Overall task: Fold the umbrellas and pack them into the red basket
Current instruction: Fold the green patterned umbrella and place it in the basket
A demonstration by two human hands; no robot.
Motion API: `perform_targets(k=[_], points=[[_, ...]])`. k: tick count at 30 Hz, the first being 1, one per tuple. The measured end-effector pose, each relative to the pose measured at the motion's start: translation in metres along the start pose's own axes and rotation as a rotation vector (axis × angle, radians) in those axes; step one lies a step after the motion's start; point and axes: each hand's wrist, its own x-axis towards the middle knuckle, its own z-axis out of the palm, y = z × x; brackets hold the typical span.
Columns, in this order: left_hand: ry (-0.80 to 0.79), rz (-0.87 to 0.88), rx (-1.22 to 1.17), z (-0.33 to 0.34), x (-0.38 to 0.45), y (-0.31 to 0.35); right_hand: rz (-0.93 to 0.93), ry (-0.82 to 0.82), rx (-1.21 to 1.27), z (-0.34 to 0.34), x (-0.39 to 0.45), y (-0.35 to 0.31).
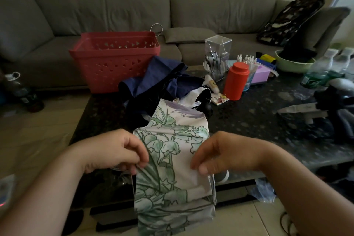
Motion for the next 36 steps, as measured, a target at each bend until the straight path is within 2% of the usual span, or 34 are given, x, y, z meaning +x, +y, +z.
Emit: perform_targets(k=[2,4,6,7,9,11,14,16,18,20,24,29,32,34,36], points=[[0.185,0.060,-0.098,-0.001,0.007,0.005,-0.025,0.171,0.263,-0.007,0.002,-0.002],[0.475,0.109,-0.191,-0.002,0.024,0.008,-0.001,0.437,0.470,-0.018,0.011,0.002],[0.721,0.096,-0.170,-0.002,0.047,0.005,0.104,0.672,0.535,-0.025,0.026,0.011],[0.759,0.057,-0.139,0.001,0.057,0.003,0.175,0.748,0.505,-0.027,0.034,0.019],[0.680,-0.038,-0.112,0.007,0.072,-0.002,0.286,0.781,0.466,-0.026,0.048,0.032],[0.573,-0.086,-0.099,0.013,0.081,-0.006,0.336,0.730,0.473,-0.019,0.061,0.038],[0.569,-0.070,-0.139,0.017,0.084,-0.007,0.331,0.727,0.405,-0.012,0.076,0.038],[0.594,-0.054,-0.281,0.016,0.085,-0.007,0.295,0.752,0.472,-0.010,0.083,0.036],[0.593,-0.033,-0.513,0.013,0.084,-0.005,0.254,0.762,0.657,-0.009,0.086,0.033],[0.571,-0.011,-0.624,0.008,0.081,-0.001,0.202,0.807,0.720,-0.011,0.088,0.031],[0.504,0.015,-0.591,0.007,0.073,0.003,0.084,0.764,0.688,-0.009,0.082,0.020],[0.672,-0.061,-0.350,0.008,0.066,0.011,-0.196,0.587,0.770,-0.010,0.066,0.012],[0.620,0.007,-0.421,0.004,0.065,0.011,-0.289,0.552,0.773,-0.010,0.060,0.007],[0.512,0.120,-0.536,0.005,0.061,0.013,-0.336,0.574,0.727,-0.008,0.059,0.003],[0.497,0.277,-0.586,0.005,0.059,0.012,-0.397,0.612,0.734,-0.006,0.057,0.000]])
